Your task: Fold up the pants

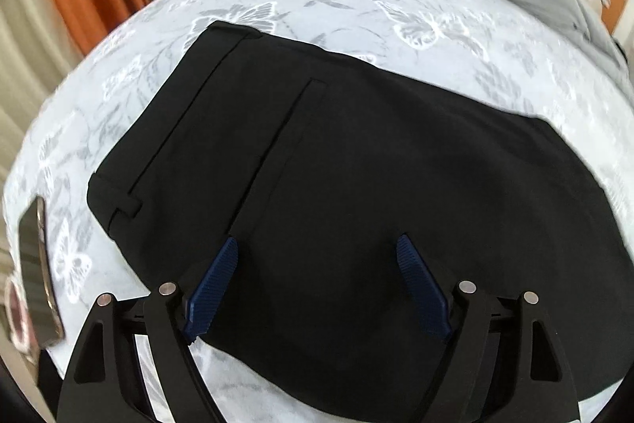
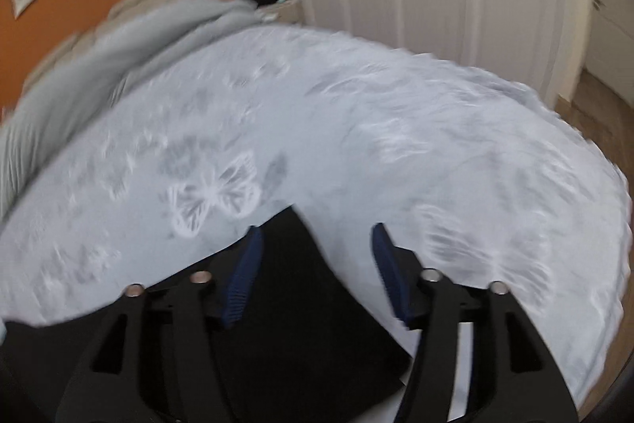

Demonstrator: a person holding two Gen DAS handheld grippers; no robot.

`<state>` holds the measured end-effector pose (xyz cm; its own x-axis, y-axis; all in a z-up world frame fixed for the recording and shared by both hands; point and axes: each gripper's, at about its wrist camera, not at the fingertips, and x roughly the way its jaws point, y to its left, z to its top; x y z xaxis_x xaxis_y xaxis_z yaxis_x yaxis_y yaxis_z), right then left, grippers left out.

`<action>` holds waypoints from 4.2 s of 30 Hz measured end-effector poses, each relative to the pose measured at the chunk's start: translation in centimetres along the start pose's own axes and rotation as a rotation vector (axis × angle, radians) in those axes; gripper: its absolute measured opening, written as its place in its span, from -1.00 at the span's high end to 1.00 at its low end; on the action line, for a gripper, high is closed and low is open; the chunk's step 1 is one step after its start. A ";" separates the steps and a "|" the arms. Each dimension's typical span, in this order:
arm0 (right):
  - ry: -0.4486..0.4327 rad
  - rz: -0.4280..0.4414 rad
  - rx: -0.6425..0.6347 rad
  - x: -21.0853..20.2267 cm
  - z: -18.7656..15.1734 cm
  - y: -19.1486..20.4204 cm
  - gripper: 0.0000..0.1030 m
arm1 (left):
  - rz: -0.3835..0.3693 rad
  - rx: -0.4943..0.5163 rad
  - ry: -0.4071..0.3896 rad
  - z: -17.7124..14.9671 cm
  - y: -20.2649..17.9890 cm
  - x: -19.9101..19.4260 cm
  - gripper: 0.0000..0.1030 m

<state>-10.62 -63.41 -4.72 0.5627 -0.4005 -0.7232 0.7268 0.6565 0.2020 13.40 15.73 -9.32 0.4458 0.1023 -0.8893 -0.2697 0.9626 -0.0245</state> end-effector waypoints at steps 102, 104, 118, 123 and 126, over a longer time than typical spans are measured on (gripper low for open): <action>0.224 0.148 0.150 -2.0 -5.6 -2.1 0.03 | -0.294 -0.450 -0.067 -1.0 10.0 -4.1 -0.44; 0.187 0.151 0.118 -2.8 -5.1 -1.6 0.03 | -0.279 -0.423 -0.060 -1.2 9.0 -4.1 -0.44; 0.289 0.134 0.108 -1.2 -6.0 -1.0 0.03 | -0.273 -0.407 -0.066 -0.3 7.5 -3.6 -0.49; 0.286 0.144 0.089 0.5 -5.8 -0.2 0.93 | -0.265 -0.390 -0.074 -0.4 7.0 -3.9 -0.49; 0.154 0.139 0.075 -2.0 -3.9 -0.4 0.94 | -0.280 -0.385 -0.081 -0.4 7.1 -4.2 -0.49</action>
<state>-13.56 -60.36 -5.89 0.5968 -0.2039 -0.7761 0.6772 0.6467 0.3509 9.22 22.04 -5.95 0.6070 -0.1137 -0.7865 -0.4199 0.7944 -0.4389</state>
